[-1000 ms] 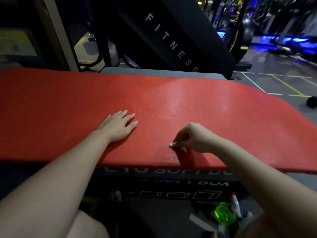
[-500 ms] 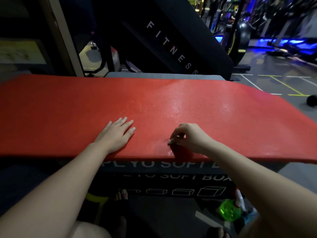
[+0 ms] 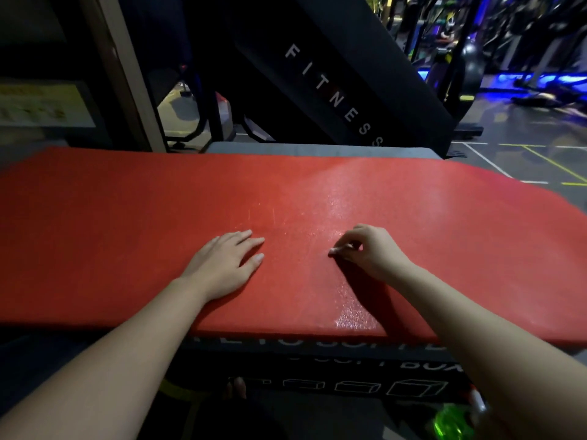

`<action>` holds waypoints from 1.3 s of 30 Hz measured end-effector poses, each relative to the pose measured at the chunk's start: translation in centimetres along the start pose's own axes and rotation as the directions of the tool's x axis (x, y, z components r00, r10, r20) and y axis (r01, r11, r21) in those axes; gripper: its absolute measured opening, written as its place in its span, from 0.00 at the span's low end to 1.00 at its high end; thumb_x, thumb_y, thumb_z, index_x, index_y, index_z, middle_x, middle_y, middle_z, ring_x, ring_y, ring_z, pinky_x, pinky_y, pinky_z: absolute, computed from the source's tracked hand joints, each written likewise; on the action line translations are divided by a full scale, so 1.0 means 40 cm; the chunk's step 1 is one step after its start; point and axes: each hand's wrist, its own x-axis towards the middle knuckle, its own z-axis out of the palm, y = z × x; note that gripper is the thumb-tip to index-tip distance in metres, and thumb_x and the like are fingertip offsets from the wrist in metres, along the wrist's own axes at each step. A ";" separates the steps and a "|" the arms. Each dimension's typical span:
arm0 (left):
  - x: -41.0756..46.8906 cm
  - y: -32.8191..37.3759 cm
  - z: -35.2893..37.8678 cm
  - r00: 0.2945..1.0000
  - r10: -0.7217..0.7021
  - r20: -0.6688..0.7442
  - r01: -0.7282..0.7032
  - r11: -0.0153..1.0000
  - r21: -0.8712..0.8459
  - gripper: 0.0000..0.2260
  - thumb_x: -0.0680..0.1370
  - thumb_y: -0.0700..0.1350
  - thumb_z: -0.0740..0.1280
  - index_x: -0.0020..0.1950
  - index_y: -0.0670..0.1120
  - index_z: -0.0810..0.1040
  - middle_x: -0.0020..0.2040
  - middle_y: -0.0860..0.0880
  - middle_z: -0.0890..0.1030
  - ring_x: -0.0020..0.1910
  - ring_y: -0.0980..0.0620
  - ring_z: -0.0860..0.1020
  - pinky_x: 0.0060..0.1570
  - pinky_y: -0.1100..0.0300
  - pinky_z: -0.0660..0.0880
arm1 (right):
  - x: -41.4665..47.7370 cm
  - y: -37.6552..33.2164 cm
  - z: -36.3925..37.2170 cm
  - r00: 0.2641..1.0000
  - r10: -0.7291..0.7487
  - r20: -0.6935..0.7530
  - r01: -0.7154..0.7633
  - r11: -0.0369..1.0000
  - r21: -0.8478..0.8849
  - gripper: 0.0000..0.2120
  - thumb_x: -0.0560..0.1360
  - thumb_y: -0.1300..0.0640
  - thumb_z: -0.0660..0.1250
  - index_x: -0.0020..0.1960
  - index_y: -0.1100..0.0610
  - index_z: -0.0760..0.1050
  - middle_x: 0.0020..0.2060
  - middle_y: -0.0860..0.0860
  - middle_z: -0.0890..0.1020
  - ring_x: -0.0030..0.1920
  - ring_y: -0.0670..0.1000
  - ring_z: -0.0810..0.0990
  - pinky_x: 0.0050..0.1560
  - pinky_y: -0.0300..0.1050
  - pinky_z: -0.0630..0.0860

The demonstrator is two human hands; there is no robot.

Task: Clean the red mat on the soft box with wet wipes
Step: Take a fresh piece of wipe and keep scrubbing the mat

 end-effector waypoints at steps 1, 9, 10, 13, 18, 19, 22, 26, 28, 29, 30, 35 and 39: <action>0.011 -0.004 -0.006 0.999 0.018 -0.050 -0.017 1.000 0.022 0.23 0.84 0.62 0.53 0.77 0.57 0.69 0.77 0.55 0.69 0.77 0.53 0.63 0.75 0.53 0.61 | 0.017 0.007 0.008 1.000 0.011 -0.026 -0.011 1.000 0.001 0.07 0.70 0.48 0.76 0.45 0.50 0.85 0.40 0.46 0.80 0.42 0.47 0.78 0.44 0.41 0.72; 0.126 -0.039 -0.005 0.977 -0.051 -0.209 0.063 0.997 0.050 0.31 0.79 0.63 0.49 0.69 0.48 0.79 0.62 0.47 0.80 0.62 0.43 0.77 0.59 0.47 0.75 | 0.121 0.042 -0.001 0.995 -0.011 0.095 0.013 1.000 -0.023 0.07 0.69 0.47 0.77 0.45 0.49 0.85 0.36 0.43 0.80 0.37 0.40 0.75 0.38 0.36 0.68; 0.137 -0.046 -0.001 0.974 -0.072 -0.213 0.084 0.995 0.045 0.31 0.79 0.63 0.48 0.69 0.48 0.79 0.65 0.46 0.79 0.64 0.43 0.76 0.61 0.47 0.74 | 0.142 0.052 0.005 0.999 0.000 0.040 0.000 1.000 -0.020 0.08 0.69 0.48 0.77 0.45 0.50 0.85 0.36 0.44 0.80 0.37 0.43 0.76 0.39 0.38 0.67; 0.174 -0.067 0.005 0.968 -0.186 -0.167 0.191 0.982 0.014 0.28 0.82 0.63 0.50 0.75 0.49 0.74 0.75 0.45 0.73 0.73 0.44 0.69 0.73 0.47 0.65 | 0.209 0.071 0.027 0.994 0.053 -0.097 -0.055 0.998 -0.010 0.07 0.70 0.52 0.76 0.45 0.55 0.85 0.40 0.51 0.79 0.42 0.51 0.77 0.43 0.41 0.67; 0.216 -0.082 0.027 0.976 -0.196 -0.093 0.197 0.980 0.000 0.27 0.84 0.61 0.52 0.81 0.54 0.62 0.83 0.48 0.58 0.82 0.50 0.54 0.80 0.48 0.50 | 0.240 0.087 -0.006 0.998 0.036 0.044 -0.034 0.998 -0.043 0.08 0.71 0.49 0.76 0.46 0.52 0.86 0.38 0.46 0.81 0.39 0.45 0.77 0.38 0.36 0.66; 0.218 -0.084 0.035 0.978 -0.194 -0.081 0.194 0.981 -0.003 0.27 0.84 0.62 0.51 0.82 0.54 0.61 0.83 0.49 0.56 0.82 0.51 0.53 0.80 0.49 0.48 | 0.244 0.090 -0.011 0.996 0.021 0.087 -0.016 0.998 -0.054 0.08 0.71 0.49 0.76 0.46 0.52 0.86 0.39 0.46 0.81 0.40 0.45 0.76 0.39 0.36 0.66; 0.227 -0.093 0.049 0.976 -0.207 -0.068 0.208 0.978 -0.001 0.31 0.82 0.66 0.46 0.82 0.56 0.59 0.83 0.49 0.56 0.82 0.52 0.51 0.81 0.49 0.47 | 0.313 0.110 -0.001 0.997 0.025 0.076 -0.021 0.998 -0.057 0.07 0.71 0.50 0.76 0.46 0.53 0.85 0.40 0.47 0.82 0.40 0.45 0.77 0.41 0.39 0.67; 0.230 -0.094 0.052 0.972 -0.213 -0.103 0.219 0.974 0.050 0.37 0.75 0.69 0.40 0.81 0.57 0.62 0.83 0.52 0.59 0.82 0.54 0.53 0.80 0.51 0.49 | 0.489 0.178 0.031 0.993 0.070 -0.099 -0.080 0.992 -0.098 0.05 0.73 0.56 0.73 0.45 0.58 0.84 0.42 0.56 0.80 0.45 0.58 0.80 0.44 0.45 0.72; 0.229 -0.096 0.056 0.972 -0.206 -0.114 0.215 0.975 0.064 0.37 0.75 0.69 0.38 0.81 0.57 0.60 0.83 0.53 0.57 0.82 0.56 0.51 0.80 0.52 0.48 | 0.560 0.209 0.033 0.978 0.150 -0.148 -0.162 0.984 -0.074 0.06 0.72 0.56 0.74 0.46 0.58 0.85 0.44 0.57 0.83 0.47 0.59 0.81 0.46 0.45 0.73; 0.231 -0.100 0.060 0.971 -0.207 -0.116 0.216 0.974 0.068 0.37 0.75 0.69 0.37 0.82 0.57 0.58 0.83 0.54 0.56 0.82 0.56 0.51 0.81 0.52 0.48 | 0.585 0.220 0.035 0.973 0.173 -0.151 -0.185 0.980 -0.073 0.06 0.72 0.55 0.75 0.46 0.58 0.85 0.44 0.57 0.84 0.48 0.58 0.81 0.47 0.45 0.74; 0.233 -0.104 0.061 0.972 -0.207 -0.115 0.215 0.974 0.066 0.38 0.75 0.69 0.37 0.82 0.57 0.56 0.83 0.54 0.56 0.82 0.57 0.50 0.81 0.52 0.48 | 0.601 0.228 0.037 0.976 0.171 -0.135 -0.184 0.978 -0.094 0.07 0.72 0.54 0.74 0.46 0.58 0.85 0.44 0.58 0.85 0.48 0.58 0.82 0.47 0.45 0.74; 0.236 -0.109 0.068 0.972 -0.199 -0.123 0.207 0.976 0.060 0.38 0.76 0.69 0.36 0.84 0.55 0.46 0.83 0.55 0.55 0.82 0.58 0.50 0.81 0.52 0.48 | 0.592 0.222 0.053 0.998 -0.001 0.063 0.018 0.962 -0.271 0.07 0.77 0.55 0.70 0.48 0.57 0.83 0.45 0.58 0.83 0.49 0.59 0.81 0.48 0.46 0.76; 0.237 -0.106 0.068 0.972 -0.205 -0.112 0.212 0.976 0.049 0.38 0.76 0.70 0.36 0.84 0.57 0.51 0.83 0.56 0.53 0.81 0.60 0.48 0.81 0.53 0.46 | 0.676 0.257 0.054 0.999 0.035 -0.025 -0.040 0.978 -0.207 0.04 0.74 0.56 0.71 0.45 0.57 0.83 0.44 0.57 0.83 0.49 0.59 0.81 0.47 0.46 0.76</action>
